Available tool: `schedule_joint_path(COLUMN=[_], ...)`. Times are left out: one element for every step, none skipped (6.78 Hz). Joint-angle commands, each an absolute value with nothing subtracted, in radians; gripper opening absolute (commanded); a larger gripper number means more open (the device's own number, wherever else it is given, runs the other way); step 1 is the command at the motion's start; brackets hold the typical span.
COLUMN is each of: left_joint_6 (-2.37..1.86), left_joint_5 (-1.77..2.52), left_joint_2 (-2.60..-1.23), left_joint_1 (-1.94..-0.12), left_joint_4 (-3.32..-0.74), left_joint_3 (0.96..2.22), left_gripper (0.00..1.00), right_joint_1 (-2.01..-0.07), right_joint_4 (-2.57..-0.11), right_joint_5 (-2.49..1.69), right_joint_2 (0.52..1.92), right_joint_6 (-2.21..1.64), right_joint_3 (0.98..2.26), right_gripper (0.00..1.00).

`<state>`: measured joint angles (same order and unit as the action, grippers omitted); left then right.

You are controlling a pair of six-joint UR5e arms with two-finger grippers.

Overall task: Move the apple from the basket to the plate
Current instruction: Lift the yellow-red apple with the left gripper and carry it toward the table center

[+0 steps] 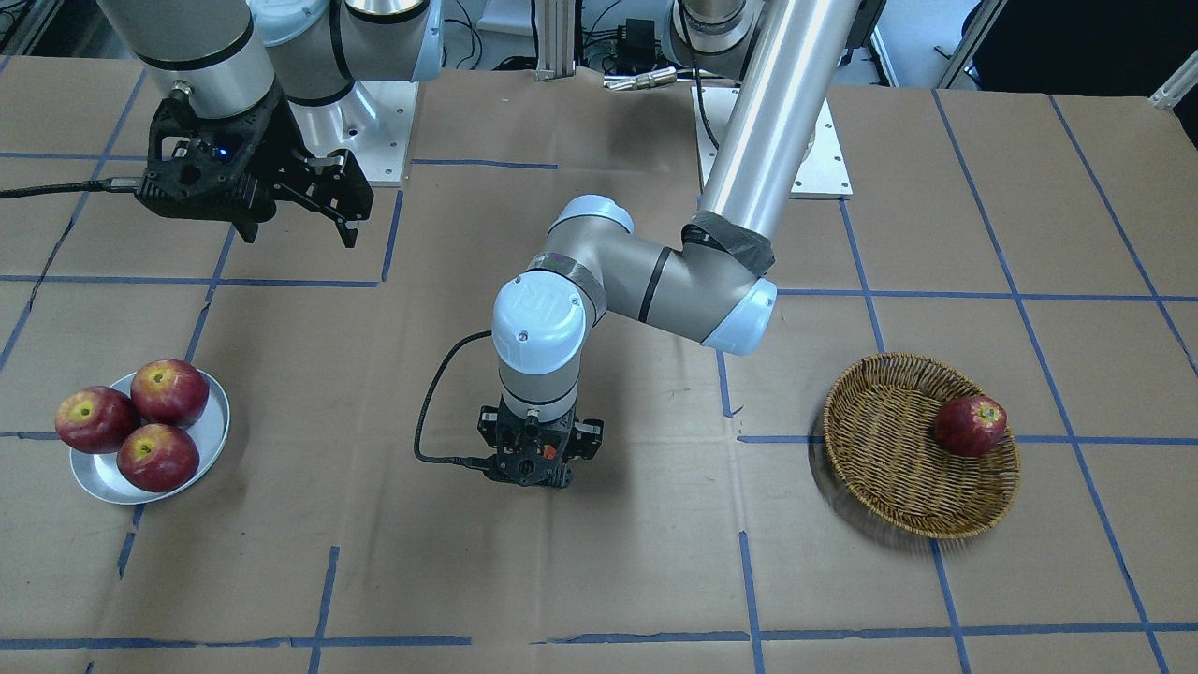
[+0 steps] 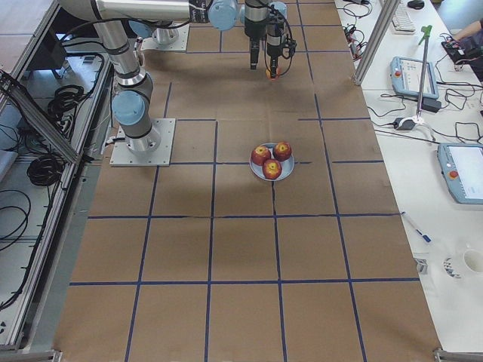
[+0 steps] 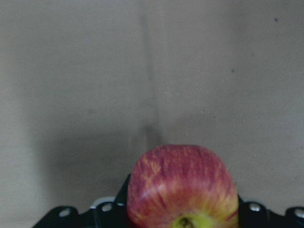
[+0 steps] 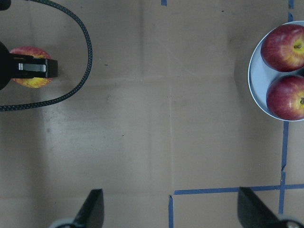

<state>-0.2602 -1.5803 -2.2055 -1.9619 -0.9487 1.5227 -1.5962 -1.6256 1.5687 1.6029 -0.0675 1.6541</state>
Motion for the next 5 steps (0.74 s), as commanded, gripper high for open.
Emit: schedule_joint_path(left_joint_6=[-0.259,-0.259,-0.258,-0.247,-0.245], left_joint_5=[-1.58,-1.582,-1.582,-1.583,-1.583], left_joint_2=[-2.192,-2.195,-2.197,-2.188,-2.183], left_joint_1=[-1.963,-1.963,-1.965,-1.964,-1.963], left_joint_4=[-0.953,-0.956,-0.956,-0.956,-0.953], left_joint_3=[1.531,1.532,1.535,1.56,1.58], left_gripper=[0.51,0.51,0.56,0.56,0.56], right_joint_1=[-1.592,-1.592,-1.592,-1.591,-1.589], right_joint_4=[-1.631,-1.631,-1.631,-1.632,-1.632], right_joint_5=[1.568,1.583,1.579,1.582,1.577], right_joint_2=[1.601,1.598,1.6,1.598,1.6], right_joint_6=[-0.069,-0.069,-0.069,-0.069,-0.069], right_joint_3=[1.654,1.654,1.651,1.651,1.649], right_gripper=[1.0,1.0,1.0,1.0,1.0])
